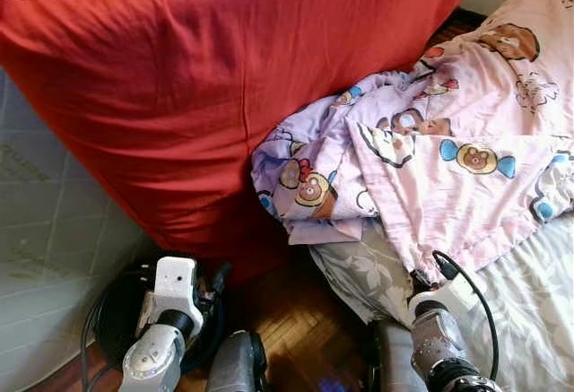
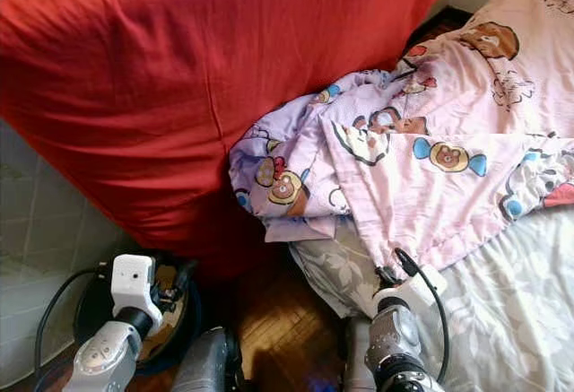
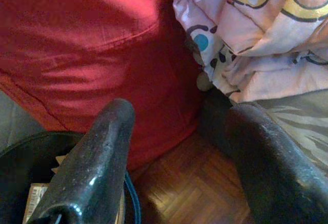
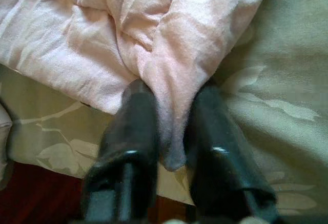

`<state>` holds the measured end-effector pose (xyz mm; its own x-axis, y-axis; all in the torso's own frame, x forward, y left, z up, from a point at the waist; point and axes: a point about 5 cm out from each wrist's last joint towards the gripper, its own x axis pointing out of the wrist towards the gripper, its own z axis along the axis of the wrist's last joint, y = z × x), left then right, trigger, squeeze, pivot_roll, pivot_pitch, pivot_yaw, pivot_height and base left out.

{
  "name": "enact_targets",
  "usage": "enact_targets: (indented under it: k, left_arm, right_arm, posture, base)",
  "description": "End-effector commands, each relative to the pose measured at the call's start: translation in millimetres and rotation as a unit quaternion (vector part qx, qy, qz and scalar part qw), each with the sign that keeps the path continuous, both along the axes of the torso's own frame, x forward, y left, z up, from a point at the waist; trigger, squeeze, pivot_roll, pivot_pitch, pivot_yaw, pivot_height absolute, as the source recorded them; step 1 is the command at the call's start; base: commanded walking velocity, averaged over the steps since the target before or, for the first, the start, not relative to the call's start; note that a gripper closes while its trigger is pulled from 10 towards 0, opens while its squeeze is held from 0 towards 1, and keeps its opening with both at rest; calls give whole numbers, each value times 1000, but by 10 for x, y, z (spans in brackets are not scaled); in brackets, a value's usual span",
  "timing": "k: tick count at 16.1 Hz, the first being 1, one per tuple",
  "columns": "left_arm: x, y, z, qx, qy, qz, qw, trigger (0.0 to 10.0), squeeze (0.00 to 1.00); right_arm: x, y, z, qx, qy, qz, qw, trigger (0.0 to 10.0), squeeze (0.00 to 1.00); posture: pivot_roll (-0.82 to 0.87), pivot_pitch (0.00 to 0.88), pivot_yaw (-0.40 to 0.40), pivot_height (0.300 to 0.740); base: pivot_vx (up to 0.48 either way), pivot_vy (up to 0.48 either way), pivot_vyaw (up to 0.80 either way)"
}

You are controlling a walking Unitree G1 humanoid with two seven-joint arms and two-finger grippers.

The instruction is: Clean up the room

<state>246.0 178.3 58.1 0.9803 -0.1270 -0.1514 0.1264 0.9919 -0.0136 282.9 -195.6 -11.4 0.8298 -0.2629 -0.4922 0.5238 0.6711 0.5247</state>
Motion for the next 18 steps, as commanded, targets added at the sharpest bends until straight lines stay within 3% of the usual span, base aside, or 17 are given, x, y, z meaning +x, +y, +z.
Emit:
enact_targets:
  k: [1, 8, 13, 14, 15, 18]
  left_arm:
    - [-20, 20, -63, 11, 14, 3, 1000, 10000, 0]
    - [151, -100, -77, -4, 1, 10, 1000, 10000, 0]
    - [245, -203, -131, -18, -4, 21, 1000, 10000, 0]
    - [255, -205, -138, -21, -5, 26, 999, 10000, 0]
    - [265, -208, -144, -24, -7, 30, 999, 10000, 0]
    - [287, -222, -162, -27, -8, 34, 999, 10000, 0]
  right_arm:
    - [-31, 60, -46, 7, 11, 9, 1000, 0, 0]
    - [-10, -95, 22, -26, -10, 8, 1000, 0, 0]
    - [20, -151, 114, -103, -38, 49, 993, 0, 0]
    - [19, -144, 127, -123, -42, 63, 989, 4235, 0]
    - [13, -141, 134, -140, -45, 74, 986, 10000, 0]
    - [-16, -132, 147, -177, -56, 100, 978, 10000, 0]
  posture:
    - [123, 162, 126, 615]
    - [69, 105, 90, 615]
    - [21, 42, 43, 615]
    - [16, 32, 35, 615]
    - [14, 26, 30, 615]
    - [2, 6, 20, 615]
  base:
    - [0, 0, 0]
    - [0, 0, 0]
    - [0, 0, 0]
    - [0, 0, 0]
    - [0, 0, 0]
    - [0, 0, 0]
